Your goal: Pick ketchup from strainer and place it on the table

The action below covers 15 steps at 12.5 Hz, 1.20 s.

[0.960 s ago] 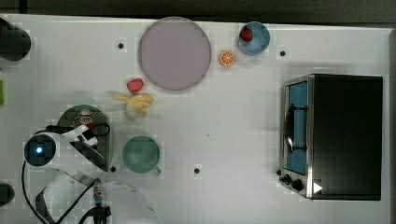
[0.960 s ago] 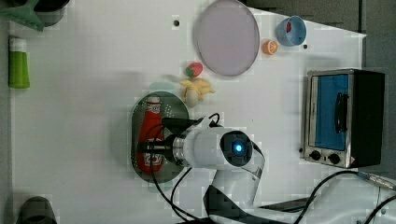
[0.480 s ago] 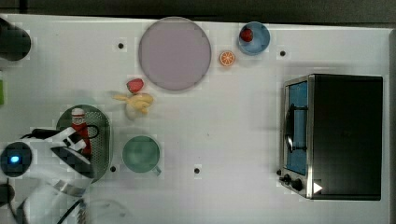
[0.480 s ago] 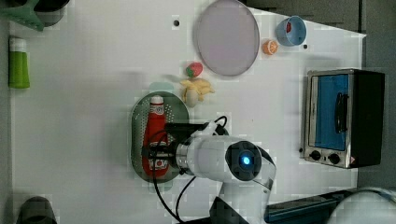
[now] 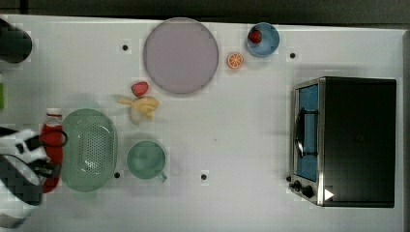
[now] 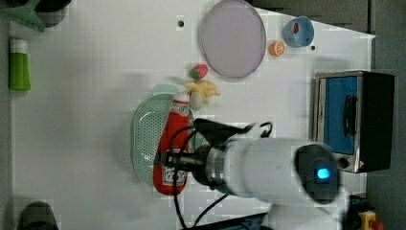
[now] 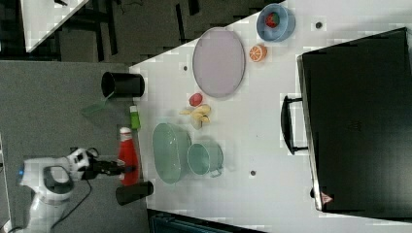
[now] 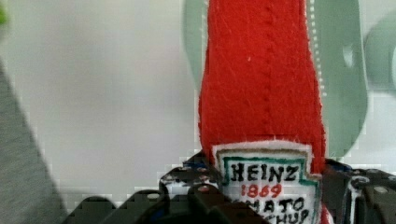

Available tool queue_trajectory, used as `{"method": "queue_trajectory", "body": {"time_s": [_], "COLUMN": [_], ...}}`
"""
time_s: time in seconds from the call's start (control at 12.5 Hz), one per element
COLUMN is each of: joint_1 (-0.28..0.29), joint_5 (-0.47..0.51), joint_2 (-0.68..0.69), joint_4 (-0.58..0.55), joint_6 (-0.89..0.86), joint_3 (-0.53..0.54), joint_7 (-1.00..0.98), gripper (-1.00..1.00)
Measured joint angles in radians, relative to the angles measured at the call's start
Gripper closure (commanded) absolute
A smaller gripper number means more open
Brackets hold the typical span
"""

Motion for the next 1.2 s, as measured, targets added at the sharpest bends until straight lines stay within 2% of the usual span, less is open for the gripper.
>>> {"method": "queue_trajectory", "body": {"time_s": [0.32, 0.48, 0.88, 1.2], "joint_1": [-0.054, -0.074, -0.205, -0.280], "joint_5": [0.008, 0.004, 0.008, -0.011], "joint_2": [-0.008, -0.007, -0.004, 0.026], "joint_4": [0.187, 0.252, 0.272, 0.265], "joint_6": [-0.149, -0.202, -0.214, -0.221], "joint_3": [-0.023, -0.089, -0.278, -0.434], "joint_7": [-0.054, -0.065, -0.231, -0.436], "gripper": [-0.19, -0.19, -0.19, -0.19]}}
